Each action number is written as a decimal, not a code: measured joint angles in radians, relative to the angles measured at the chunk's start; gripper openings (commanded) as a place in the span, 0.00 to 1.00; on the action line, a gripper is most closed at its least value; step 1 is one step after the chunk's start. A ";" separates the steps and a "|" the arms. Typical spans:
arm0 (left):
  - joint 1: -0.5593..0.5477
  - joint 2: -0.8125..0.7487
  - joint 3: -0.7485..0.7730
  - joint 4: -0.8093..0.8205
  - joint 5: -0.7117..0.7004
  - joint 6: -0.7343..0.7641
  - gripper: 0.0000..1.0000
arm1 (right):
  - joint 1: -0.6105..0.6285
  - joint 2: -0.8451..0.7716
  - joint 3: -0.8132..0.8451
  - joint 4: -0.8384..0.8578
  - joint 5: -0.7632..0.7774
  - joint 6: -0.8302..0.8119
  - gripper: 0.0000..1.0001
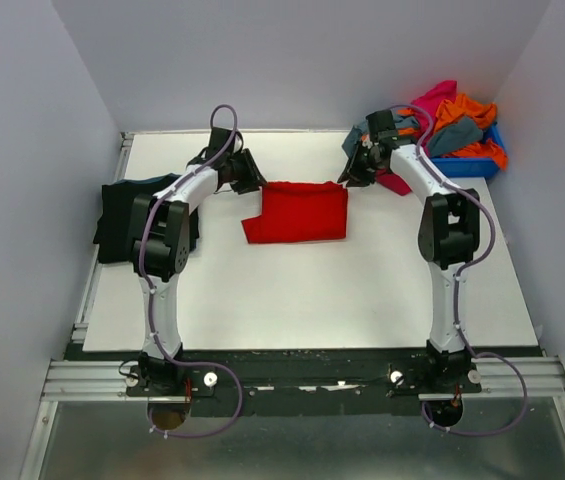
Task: Fold and stack the t-shirts
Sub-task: Fold the long partially folded tshirt into a neat square, then put the neatly folded tshirt into the corner of the board with both arms
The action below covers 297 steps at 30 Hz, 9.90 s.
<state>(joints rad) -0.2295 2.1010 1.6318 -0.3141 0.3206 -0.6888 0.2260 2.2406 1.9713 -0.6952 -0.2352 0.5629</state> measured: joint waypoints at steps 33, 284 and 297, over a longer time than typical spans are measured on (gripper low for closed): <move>0.003 0.099 -0.024 0.108 0.005 0.094 0.69 | -0.017 0.122 -0.025 0.076 0.003 -0.010 0.35; -0.333 -0.737 -0.880 0.435 -0.319 0.072 0.99 | 0.209 -1.236 -1.329 0.827 0.053 0.035 1.00; -0.389 -1.224 -1.318 0.661 -0.341 0.216 0.99 | 0.210 -1.829 -1.733 0.729 0.390 -0.055 1.00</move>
<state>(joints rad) -0.6186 0.8768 0.3138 0.3466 -0.0204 -0.4732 0.4358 0.4114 0.2379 0.0341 0.1551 0.5076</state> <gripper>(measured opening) 0.990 0.998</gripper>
